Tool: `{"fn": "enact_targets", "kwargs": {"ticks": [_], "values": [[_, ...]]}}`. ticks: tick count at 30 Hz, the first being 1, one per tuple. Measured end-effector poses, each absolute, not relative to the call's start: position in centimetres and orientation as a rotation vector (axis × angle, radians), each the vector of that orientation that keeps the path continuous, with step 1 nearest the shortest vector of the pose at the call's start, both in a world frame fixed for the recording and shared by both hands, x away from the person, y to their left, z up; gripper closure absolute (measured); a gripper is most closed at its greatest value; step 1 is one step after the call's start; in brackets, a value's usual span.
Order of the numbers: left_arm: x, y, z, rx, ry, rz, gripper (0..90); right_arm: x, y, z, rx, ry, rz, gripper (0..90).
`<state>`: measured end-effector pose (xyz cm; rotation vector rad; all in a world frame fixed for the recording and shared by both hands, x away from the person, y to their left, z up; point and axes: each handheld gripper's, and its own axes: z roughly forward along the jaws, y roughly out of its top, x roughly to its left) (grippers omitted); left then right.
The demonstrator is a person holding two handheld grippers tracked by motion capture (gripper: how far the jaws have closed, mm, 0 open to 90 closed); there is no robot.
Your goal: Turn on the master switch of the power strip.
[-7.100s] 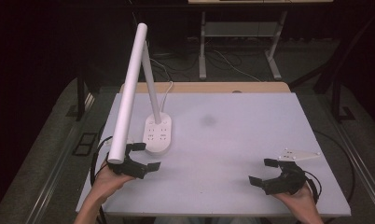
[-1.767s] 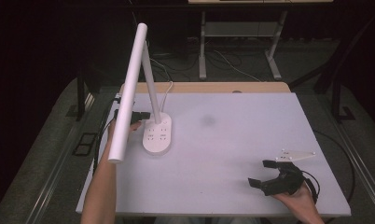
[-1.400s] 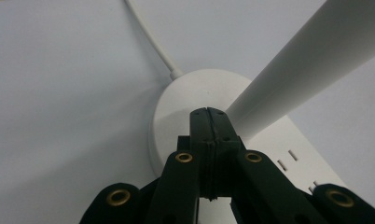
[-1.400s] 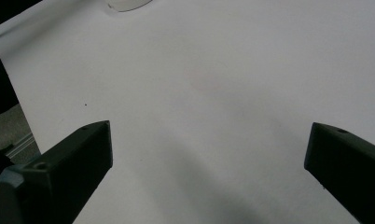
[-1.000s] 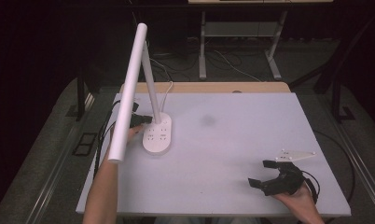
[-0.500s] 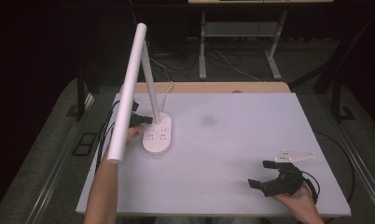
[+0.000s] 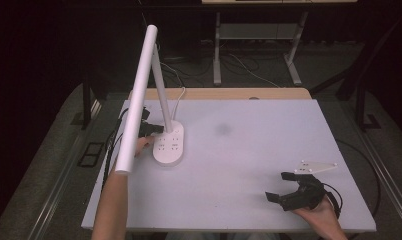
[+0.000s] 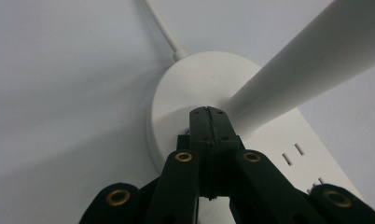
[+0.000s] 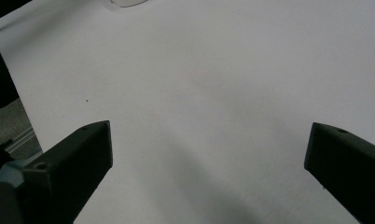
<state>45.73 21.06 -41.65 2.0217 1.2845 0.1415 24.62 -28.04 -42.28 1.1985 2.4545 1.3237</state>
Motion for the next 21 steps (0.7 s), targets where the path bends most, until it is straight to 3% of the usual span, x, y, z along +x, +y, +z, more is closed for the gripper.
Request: {"fn": "enact_targets", "kwargs": {"ticks": [8,21], "values": [[45.83,21.34,-41.62,1.992,1.298,0.118,90.0,24.61,-28.11,-42.25,1.198,2.448,1.329,0.5],[45.39,21.49,-40.86,2.046,1.273,0.250,90.0,24.71,-28.15,-42.30,1.206,2.450,1.325,0.5]]}}
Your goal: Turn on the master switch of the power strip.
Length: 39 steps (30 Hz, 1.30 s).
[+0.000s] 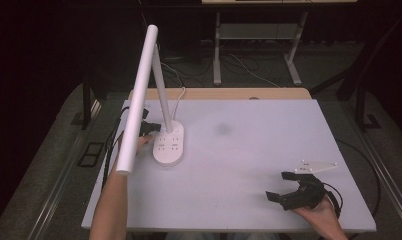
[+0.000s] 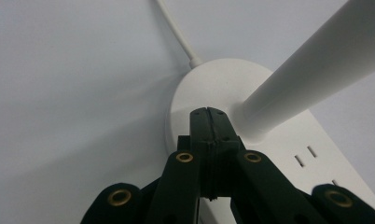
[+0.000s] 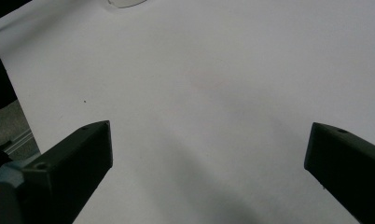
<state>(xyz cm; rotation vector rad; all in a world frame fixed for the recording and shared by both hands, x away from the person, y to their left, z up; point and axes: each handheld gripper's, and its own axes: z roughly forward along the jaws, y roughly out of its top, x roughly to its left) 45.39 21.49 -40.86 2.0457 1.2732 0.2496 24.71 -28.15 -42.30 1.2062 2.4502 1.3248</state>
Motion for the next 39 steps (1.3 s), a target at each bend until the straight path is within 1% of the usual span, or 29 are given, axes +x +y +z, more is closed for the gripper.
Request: {"fn": "enact_targets", "kwargs": {"ticks": [4,9,14,21,34,37,39], "values": [[45.2,21.9,-40.3,2.040,1.257,0.253,90.0,24.8,-28.1,-42.3,1.203,2.452,1.322,0.5],[44.7,22.3,-39.4,2.038,1.254,0.319,90.0,24.7,-28.2,-42.3,1.204,2.448,1.325,0.5],[44.2,22.9,-38.4,2.037,1.242,0.338,90.0,24.7,-28.2,-42.3,1.204,2.450,1.324,0.5],[43.2,23.7,-37.2,1.990,1.252,0.349,89.9,24.7,-28.1,-42.3,1.205,2.450,1.323,0.5],[40.8,25.1,-34.4,1.932,1.220,0.420,89.3,24.6,-28.2,-42.2,1.191,2.451,1.336,0.5],[40.1,25.5,-34.0,1.900,1.223,0.423,83.4,24.6,-28.1,-42.2,1.190,2.451,1.341,0.5],[39.5,25.8,-33.9,1.870,1.230,0.422,75.9,24.6,-28.1,-42.1,1.192,2.452,1.342,0.5]]}}
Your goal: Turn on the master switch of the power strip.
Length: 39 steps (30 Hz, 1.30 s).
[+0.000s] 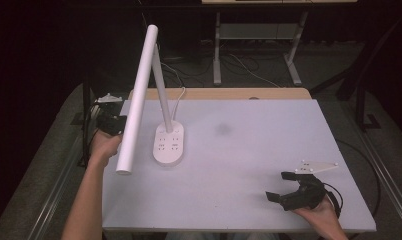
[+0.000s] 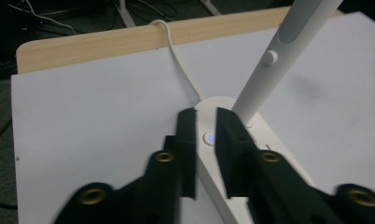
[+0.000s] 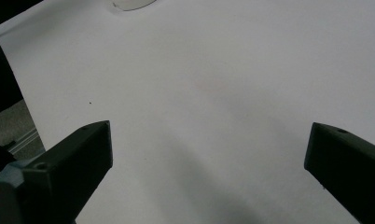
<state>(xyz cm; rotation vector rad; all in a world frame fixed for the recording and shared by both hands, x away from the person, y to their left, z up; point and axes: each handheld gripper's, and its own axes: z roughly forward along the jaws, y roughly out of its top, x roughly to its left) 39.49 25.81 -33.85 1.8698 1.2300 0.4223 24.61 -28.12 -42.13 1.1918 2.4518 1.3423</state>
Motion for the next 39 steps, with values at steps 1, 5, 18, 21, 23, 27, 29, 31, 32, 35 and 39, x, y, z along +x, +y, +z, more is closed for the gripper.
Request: {"fn": "enact_targets", "kwargs": {"ticks": [1,5,18,21,23,27,29,31,32,35,39], "values": [[39.2,26.0,-33.9,1.862,1.227,0.422,71.1,24.6,-28.1,-42.1,1.193,2.451,1.343,0.5],[38.2,26.4,-33.9,1.840,1.239,0.383,46.9,24.6,-28.1,-42.1,1.184,2.451,1.348,0.5],[34.6,27.9,-35.1,1.722,1.191,0.304,0.0,24.5,-27.9,-42.1,1.192,2.456,1.352,0.5],[33.7,27.8,-35.5,1.704,1.169,0.285,0.0,24.5,-27.9,-42.0,1.191,2.457,1.351,0.5],[33.1,27.6,-35.8,1.701,1.163,0.271,0.0,24.5,-27.8,-42.0,1.182,2.456,1.352,0.5],[32.1,27.2,-36.6,1.693,1.150,0.272,0.0,24.5,-27.8,-42.0,1.181,2.457,1.351,0.5],[31.7,27.1,-36.9,1.695,1.143,0.276,0.0,24.5,-27.8,-42.0,1.181,2.456,1.351,0.5],[31.3,26.8,-37.1,1.695,1.134,0.275,0.0,24.5,-27.8,-42.0,1.180,2.456,1.351,0.5],[31.1,26.7,-37.2,1.696,1.129,0.275,0.0,24.5,-27.8,-42.0,1.180,2.456,1.351,0.5],[30.5,26.2,-37.4,1.691,1.114,0.275,0.0,24.5,-27.8,-42.0,1.181,2.456,1.351,0.5],[29.8,25.4,-37.5,1.698,1.092,0.271,0.0,24.4,-27.8,-42.0,1.185,2.456,1.349,0.5]]}}
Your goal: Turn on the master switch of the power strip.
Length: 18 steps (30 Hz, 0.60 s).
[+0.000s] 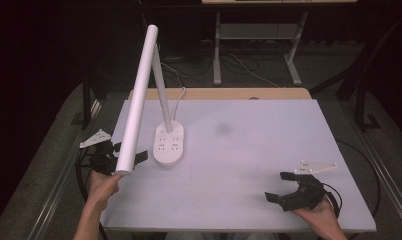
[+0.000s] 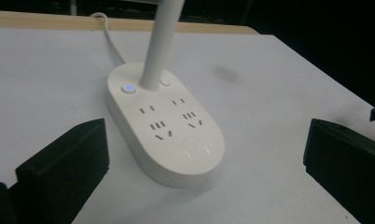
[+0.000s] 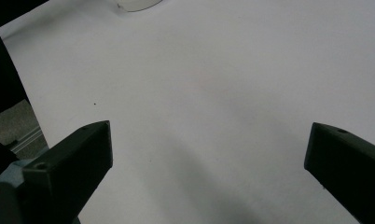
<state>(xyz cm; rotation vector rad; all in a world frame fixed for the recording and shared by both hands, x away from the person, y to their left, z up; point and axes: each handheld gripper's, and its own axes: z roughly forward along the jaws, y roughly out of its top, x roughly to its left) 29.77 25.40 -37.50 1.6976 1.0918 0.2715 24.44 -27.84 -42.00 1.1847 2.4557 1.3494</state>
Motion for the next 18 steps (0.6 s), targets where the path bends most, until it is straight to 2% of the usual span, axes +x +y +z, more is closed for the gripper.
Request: {"fn": "enact_targets", "kwargs": {"ticks": [18], "values": [[26.2,22.9,-39.9,1.693,1.024,0.255,1.2,24.2,-27.9,-41.8,1.172,2.445,1.371,0.5]]}}
